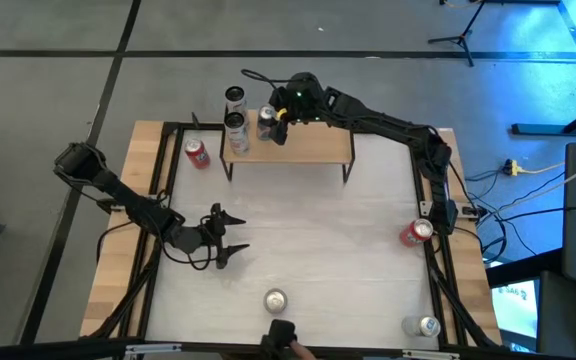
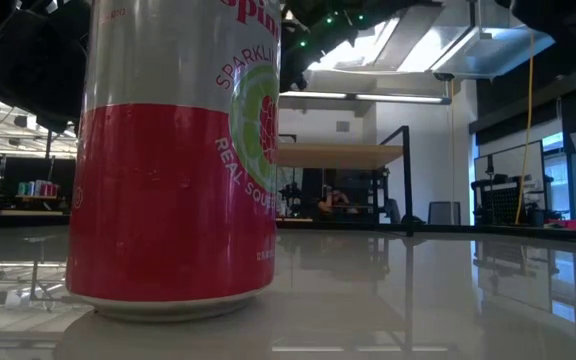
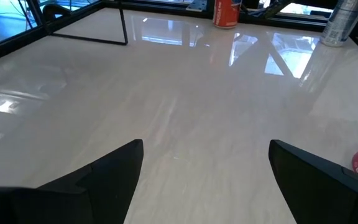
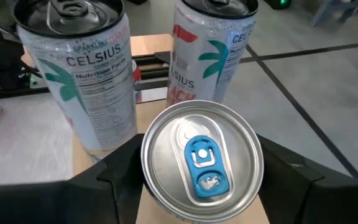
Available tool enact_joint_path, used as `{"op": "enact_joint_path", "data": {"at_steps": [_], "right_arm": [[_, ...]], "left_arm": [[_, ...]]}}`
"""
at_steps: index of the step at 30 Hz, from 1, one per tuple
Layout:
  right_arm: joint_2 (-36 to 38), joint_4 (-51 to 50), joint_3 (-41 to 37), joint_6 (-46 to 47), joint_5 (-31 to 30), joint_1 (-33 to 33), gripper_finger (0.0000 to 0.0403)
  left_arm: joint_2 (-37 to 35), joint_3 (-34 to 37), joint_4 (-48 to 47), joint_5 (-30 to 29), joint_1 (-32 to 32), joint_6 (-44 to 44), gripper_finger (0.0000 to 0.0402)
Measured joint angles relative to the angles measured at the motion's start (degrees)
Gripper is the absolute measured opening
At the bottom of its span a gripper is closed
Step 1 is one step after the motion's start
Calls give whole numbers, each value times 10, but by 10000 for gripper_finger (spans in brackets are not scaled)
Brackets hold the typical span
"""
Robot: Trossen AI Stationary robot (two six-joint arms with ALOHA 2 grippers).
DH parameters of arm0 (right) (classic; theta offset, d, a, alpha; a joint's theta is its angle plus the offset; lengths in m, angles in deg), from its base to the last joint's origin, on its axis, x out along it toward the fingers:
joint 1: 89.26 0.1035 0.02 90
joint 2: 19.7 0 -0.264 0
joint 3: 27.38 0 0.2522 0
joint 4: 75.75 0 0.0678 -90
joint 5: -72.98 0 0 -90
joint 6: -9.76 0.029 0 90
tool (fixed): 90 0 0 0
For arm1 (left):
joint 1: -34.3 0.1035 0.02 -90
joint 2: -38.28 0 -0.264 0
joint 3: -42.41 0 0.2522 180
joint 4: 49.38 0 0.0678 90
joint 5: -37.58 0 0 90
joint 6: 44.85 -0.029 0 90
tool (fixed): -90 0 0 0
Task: Place canned beverage on shelf
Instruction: Put the top blue soda can on the shelf, then put the blue soda can on the shelf
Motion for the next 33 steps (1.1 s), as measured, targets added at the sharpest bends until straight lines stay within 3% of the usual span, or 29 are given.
{"op": "enact_joint_path", "data": {"at_steps": [22, 27, 33], "right_arm": [[7, 32, 0, -11, -30, 4, 321], [64, -33, 0, -20, -70, 18, 313], [144, -242, 0, -2, -69, 67, 301]], "left_arm": [[0, 0, 0, 2, 0, -4, 337], [0, 0, -1, 2, 0, -3, 337], [0, 0, -1, 4, 0, -3, 337]]}}
